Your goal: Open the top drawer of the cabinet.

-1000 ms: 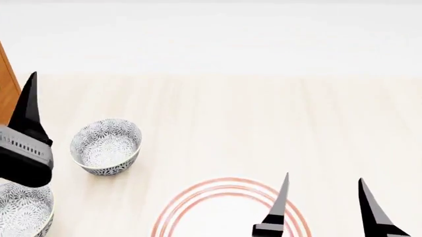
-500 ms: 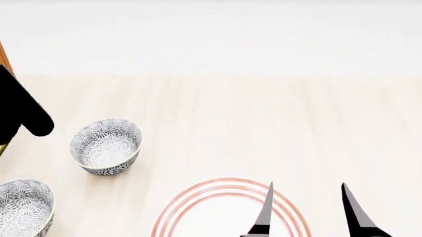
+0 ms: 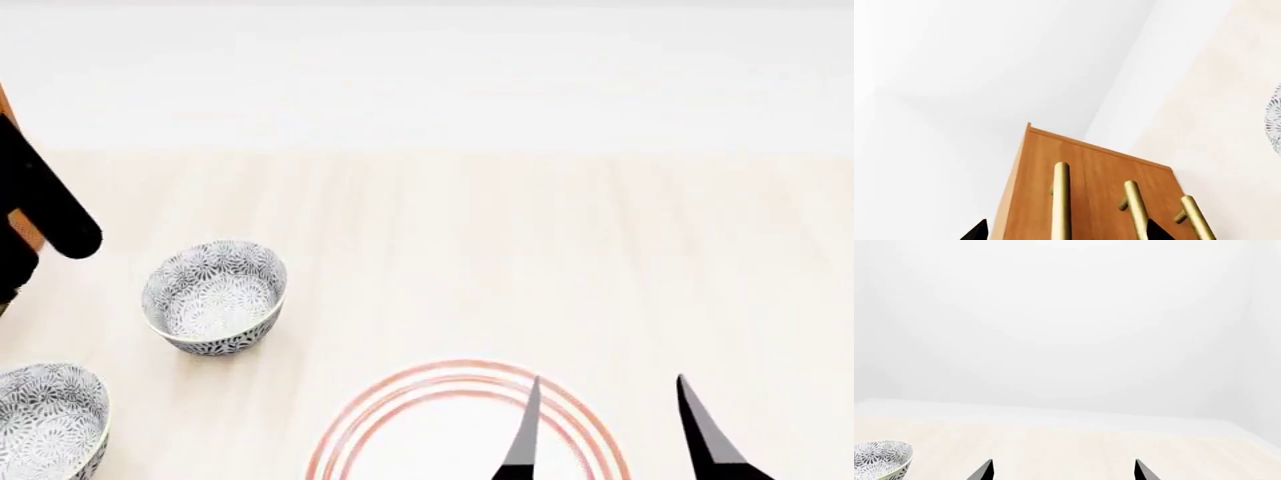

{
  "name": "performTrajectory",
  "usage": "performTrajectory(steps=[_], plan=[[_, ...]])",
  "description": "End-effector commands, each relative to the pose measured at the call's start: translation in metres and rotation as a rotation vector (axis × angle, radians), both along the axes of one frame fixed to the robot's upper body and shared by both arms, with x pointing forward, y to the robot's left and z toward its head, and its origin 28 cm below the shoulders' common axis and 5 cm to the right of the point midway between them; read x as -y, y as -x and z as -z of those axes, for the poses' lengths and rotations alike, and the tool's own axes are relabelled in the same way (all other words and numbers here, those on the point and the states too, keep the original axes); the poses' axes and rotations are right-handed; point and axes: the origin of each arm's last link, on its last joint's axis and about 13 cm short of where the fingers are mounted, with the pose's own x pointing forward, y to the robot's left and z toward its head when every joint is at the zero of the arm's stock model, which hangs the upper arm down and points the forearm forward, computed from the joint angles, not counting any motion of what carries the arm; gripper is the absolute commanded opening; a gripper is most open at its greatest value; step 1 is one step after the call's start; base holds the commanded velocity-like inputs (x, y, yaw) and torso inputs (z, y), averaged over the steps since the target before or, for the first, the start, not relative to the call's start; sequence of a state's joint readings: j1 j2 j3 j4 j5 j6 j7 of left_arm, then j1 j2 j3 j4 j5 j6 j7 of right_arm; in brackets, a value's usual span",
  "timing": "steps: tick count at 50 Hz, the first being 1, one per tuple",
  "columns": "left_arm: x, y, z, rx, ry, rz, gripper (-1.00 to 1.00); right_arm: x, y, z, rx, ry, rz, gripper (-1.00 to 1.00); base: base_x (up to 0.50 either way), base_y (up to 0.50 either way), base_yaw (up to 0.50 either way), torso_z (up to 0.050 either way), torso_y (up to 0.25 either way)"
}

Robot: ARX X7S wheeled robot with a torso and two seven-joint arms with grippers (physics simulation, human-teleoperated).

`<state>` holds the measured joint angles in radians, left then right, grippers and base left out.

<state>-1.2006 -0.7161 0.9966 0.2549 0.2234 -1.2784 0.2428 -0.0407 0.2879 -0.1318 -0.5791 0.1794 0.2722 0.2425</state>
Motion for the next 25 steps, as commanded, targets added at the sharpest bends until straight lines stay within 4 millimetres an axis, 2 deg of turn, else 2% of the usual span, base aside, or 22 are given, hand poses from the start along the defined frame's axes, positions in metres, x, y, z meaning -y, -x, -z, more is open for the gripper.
performTrajectory(steps=[1, 14, 25], plan=[[-0.006, -0.009, 0.001, -0.014, -0.048, -0.066, 1.0, 0.0, 0.001, 0.001, -0.003, 0.007, -0.009, 1.0, 0.0, 0.0, 0.0, 0.0, 0.0], [-0.011, -0.026, 0.008, -0.066, -0.059, -0.114, 1.0, -0.001, 0.001, 0.003, -0.009, 0.011, -0.019, 1.0, 0.0, 0.0, 0.0, 0.0, 0.0], [-0.011, -0.03, 0.013, -0.082, -0.089, -0.12, 1.0, -0.001, 0.001, 0.003, -0.011, 0.012, -0.023, 1.0, 0.0, 0.0, 0.0, 0.0, 0.0]])
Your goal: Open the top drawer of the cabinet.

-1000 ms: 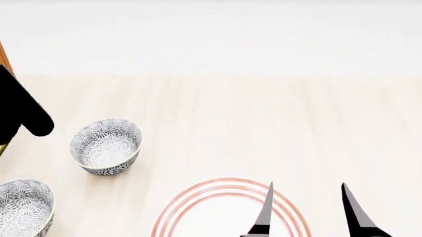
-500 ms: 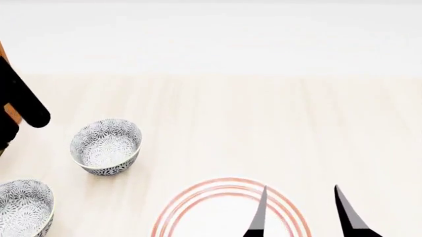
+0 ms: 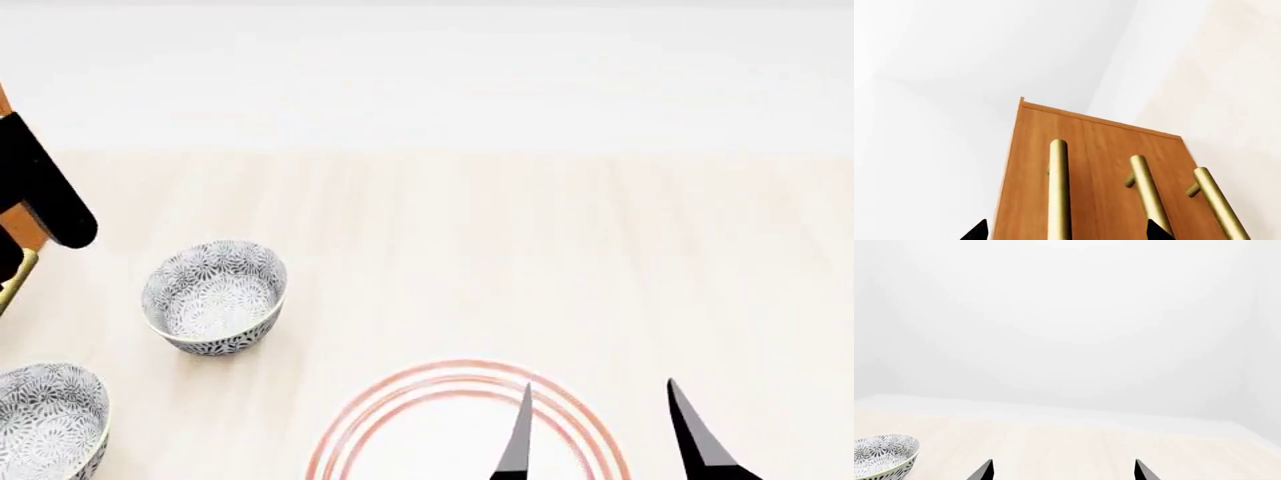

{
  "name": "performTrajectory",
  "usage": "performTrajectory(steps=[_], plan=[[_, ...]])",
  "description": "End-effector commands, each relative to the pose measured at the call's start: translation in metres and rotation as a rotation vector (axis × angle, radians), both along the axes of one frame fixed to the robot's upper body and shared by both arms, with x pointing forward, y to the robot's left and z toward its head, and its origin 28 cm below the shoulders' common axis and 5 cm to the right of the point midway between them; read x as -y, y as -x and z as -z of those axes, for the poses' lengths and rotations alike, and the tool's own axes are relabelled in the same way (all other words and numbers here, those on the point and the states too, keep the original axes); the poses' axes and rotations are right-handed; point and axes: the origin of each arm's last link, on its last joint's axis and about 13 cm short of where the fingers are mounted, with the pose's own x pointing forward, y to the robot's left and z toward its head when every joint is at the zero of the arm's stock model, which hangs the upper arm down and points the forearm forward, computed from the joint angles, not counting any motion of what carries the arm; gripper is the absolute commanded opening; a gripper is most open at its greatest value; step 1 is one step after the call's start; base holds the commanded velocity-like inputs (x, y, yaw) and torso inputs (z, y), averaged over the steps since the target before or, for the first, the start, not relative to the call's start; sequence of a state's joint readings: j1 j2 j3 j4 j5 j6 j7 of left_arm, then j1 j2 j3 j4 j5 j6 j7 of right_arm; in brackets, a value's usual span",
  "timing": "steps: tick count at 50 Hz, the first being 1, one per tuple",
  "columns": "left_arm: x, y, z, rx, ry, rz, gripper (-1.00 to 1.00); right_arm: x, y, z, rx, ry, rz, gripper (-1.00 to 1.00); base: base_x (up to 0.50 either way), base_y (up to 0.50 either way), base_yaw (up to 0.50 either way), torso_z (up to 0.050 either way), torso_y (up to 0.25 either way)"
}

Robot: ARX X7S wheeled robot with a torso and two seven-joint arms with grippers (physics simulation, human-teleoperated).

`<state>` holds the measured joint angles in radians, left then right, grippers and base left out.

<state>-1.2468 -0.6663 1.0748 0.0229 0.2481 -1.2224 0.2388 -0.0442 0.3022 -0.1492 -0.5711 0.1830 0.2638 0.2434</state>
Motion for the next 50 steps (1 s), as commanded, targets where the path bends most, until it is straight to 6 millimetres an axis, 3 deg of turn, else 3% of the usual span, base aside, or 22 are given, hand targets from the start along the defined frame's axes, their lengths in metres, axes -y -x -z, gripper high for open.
performTrajectory(steps=[1, 27, 50], plan=[[-0.002, -0.007, 0.005, -0.026, -0.023, -0.02, 1.0, 0.0, 0.0, 0.001, -0.003, 0.003, -0.007, 1.0, 0.0, 0.0, 0.0, 0.0, 0.0], [-0.019, -0.026, 0.006, -0.017, -0.072, -0.153, 1.0, 0.001, 0.0, 0.001, -0.005, 0.006, -0.008, 1.0, 0.0, 0.0, 0.0, 0.0, 0.0], [-0.021, -0.037, 0.015, -0.05, -0.055, -0.188, 1.0, 0.0, 0.0, 0.003, -0.013, 0.008, -0.012, 1.0, 0.0, 0.0, 0.0, 0.0, 0.0]])
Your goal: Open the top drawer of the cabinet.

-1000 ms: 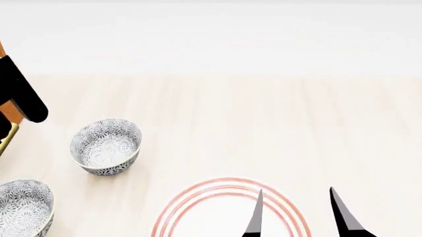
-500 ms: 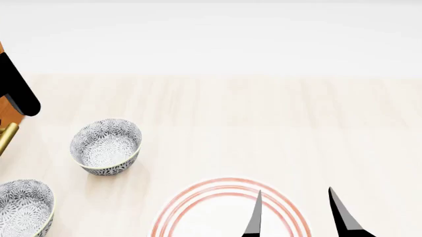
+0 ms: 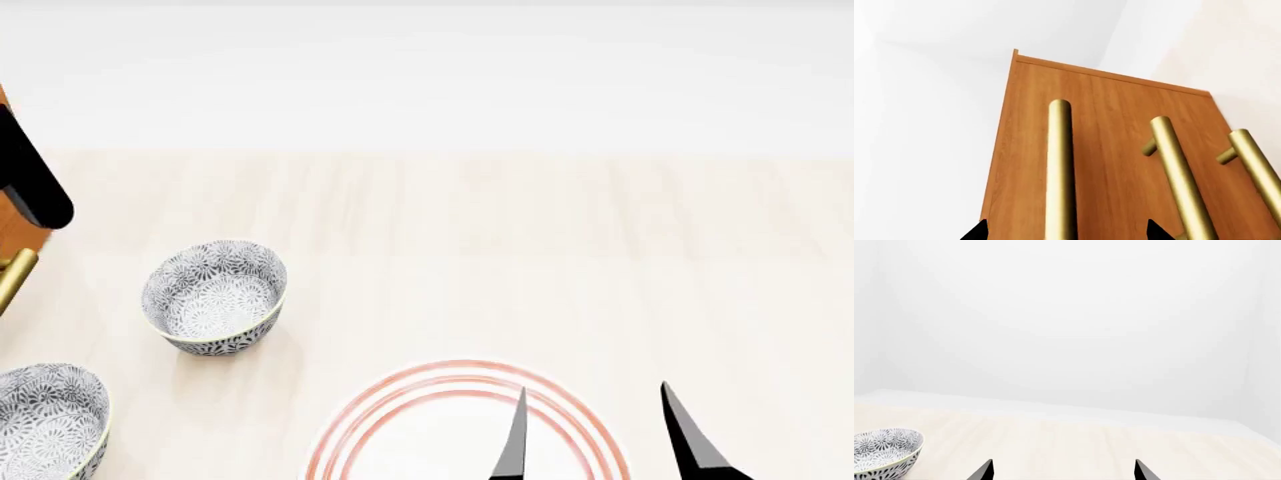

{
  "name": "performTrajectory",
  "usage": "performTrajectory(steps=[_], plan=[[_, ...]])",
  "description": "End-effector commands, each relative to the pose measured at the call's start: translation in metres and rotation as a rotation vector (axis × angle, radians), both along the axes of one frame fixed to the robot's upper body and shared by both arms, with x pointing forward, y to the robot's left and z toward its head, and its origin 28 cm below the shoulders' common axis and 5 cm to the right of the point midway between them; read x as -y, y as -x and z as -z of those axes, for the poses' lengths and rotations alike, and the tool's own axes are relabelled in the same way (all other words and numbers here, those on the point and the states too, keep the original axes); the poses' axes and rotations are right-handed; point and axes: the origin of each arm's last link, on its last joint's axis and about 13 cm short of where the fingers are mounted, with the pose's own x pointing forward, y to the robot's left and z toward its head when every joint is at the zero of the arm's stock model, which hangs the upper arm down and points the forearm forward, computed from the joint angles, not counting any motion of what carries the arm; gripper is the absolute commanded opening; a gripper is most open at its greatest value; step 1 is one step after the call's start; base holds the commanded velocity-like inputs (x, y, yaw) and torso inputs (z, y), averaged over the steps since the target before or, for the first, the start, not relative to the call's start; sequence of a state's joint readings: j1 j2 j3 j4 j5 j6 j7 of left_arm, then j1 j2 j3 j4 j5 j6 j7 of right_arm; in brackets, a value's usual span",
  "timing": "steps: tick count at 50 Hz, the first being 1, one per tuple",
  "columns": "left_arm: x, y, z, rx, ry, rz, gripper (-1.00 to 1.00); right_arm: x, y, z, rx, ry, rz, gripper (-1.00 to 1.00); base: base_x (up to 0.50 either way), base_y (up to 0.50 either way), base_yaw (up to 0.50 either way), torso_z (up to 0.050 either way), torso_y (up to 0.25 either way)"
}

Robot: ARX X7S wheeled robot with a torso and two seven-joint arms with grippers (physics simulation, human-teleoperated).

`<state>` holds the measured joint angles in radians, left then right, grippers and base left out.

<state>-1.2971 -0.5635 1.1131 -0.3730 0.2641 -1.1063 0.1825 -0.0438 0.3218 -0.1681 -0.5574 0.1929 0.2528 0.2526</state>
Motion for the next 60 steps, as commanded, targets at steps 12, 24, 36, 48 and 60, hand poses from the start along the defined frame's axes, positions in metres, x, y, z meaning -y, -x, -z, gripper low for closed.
performTrajectory(steps=[12, 24, 36, 48, 60], plan=[[-0.013, -0.008, -0.001, -0.014, -0.094, -0.12, 1.0, 0.0, 0.0, 0.002, -0.006, 0.002, -0.005, 1.0, 0.0, 0.0, 0.0, 0.0, 0.0], [-0.014, -0.014, -0.002, -0.024, -0.068, -0.145, 1.0, -0.001, 0.0, 0.002, -0.008, 0.002, -0.007, 1.0, 0.0, 0.0, 0.0, 0.0, 0.0], [-0.008, -0.018, 0.001, -0.029, -0.036, -0.118, 1.0, 0.0, 0.0, 0.002, -0.008, 0.0, -0.006, 1.0, 0.0, 0.0, 0.0, 0.0, 0.0], [-0.004, -0.023, 0.009, -0.049, -0.015, -0.101, 1.0, 0.0, 0.0, 0.003, -0.009, -0.001, -0.007, 1.0, 0.0, 0.0, 0.0, 0.0, 0.0], [-0.012, -0.024, 0.011, -0.062, -0.044, -0.152, 1.0, 0.0, 0.0, 0.003, -0.011, -0.001, -0.008, 1.0, 0.0, 0.0, 0.0, 0.0, 0.0]])
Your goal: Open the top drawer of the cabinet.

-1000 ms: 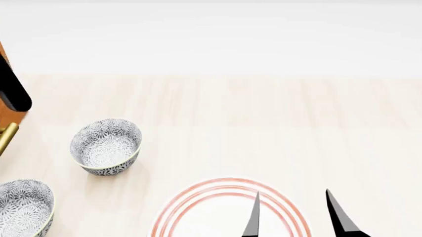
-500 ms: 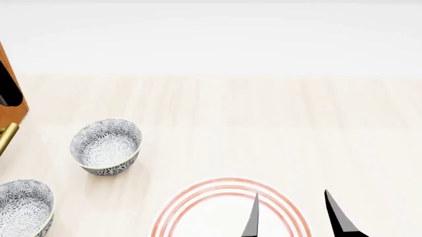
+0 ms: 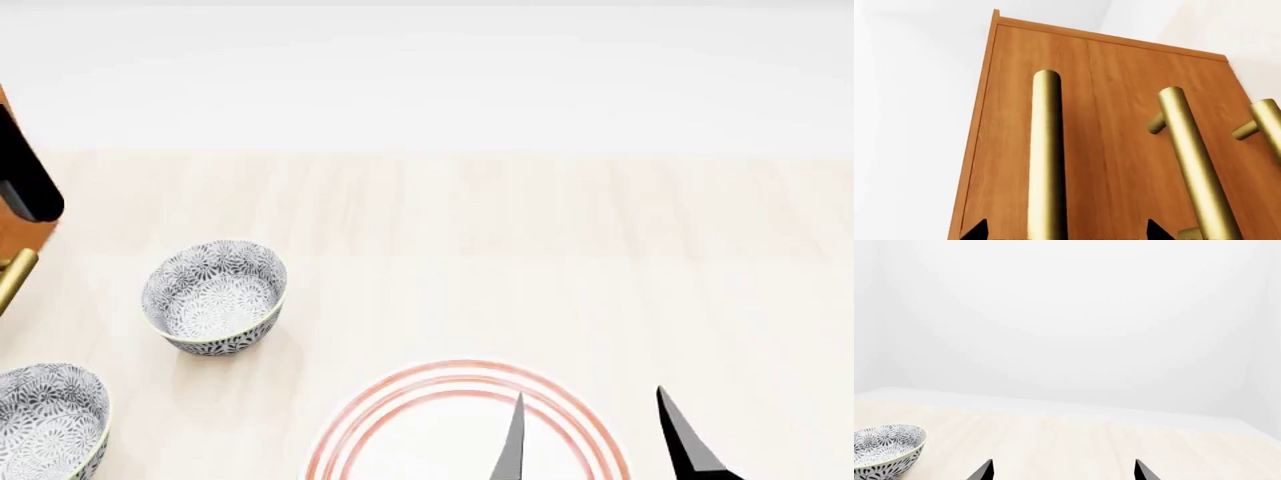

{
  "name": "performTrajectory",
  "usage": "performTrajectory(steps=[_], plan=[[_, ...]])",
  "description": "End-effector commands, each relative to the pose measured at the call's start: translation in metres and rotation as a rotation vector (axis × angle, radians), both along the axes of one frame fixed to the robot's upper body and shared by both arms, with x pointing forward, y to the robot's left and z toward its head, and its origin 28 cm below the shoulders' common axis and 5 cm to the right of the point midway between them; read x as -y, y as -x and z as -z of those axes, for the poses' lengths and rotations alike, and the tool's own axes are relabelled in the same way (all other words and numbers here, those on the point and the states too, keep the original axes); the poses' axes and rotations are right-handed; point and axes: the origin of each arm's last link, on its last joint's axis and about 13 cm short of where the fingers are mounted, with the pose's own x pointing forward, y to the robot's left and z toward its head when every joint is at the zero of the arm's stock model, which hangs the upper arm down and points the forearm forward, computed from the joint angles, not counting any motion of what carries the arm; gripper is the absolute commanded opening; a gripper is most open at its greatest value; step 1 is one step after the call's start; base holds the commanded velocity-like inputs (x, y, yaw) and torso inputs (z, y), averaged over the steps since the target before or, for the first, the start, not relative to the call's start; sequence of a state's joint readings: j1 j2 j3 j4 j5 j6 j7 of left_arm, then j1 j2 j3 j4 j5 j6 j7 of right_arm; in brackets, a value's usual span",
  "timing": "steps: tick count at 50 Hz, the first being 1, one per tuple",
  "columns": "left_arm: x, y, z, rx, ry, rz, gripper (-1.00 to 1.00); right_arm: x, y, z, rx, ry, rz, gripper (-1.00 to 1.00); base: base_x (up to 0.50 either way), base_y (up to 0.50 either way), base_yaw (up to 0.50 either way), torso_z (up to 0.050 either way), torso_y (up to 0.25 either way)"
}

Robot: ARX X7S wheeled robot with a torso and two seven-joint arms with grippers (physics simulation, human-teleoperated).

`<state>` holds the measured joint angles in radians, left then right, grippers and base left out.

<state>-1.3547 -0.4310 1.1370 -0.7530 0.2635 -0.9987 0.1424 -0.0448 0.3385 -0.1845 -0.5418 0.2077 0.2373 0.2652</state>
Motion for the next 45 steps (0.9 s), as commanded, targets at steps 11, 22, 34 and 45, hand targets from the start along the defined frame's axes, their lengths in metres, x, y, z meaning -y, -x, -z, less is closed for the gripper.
performTrajectory(steps=[11, 22, 34, 45], plan=[[-0.015, -0.001, 0.003, -0.024, -0.033, -0.104, 1.0, 0.0, 0.0, -0.001, -0.002, 0.0, -0.002, 1.0, 0.0, 0.0, 0.0, 0.0, 0.0], [-0.016, -0.001, -0.001, -0.007, -0.037, -0.107, 1.0, 0.001, -0.001, 0.0, -0.003, 0.001, -0.004, 1.0, 0.0, 0.0, 0.0, 0.0, 0.0], [-0.013, -0.001, -0.008, 0.032, -0.038, -0.069, -1.0, 0.0, -0.001, 0.0, -0.005, 0.003, -0.006, 1.0, 0.0, 0.0, 0.0, 0.0, 0.0], [-0.008, 0.001, -0.013, 0.054, -0.055, -0.022, -1.0, 0.0, 0.0, 0.001, -0.006, 0.003, -0.006, 1.0, 0.0, 0.0, 0.0, 0.0, 0.0]])
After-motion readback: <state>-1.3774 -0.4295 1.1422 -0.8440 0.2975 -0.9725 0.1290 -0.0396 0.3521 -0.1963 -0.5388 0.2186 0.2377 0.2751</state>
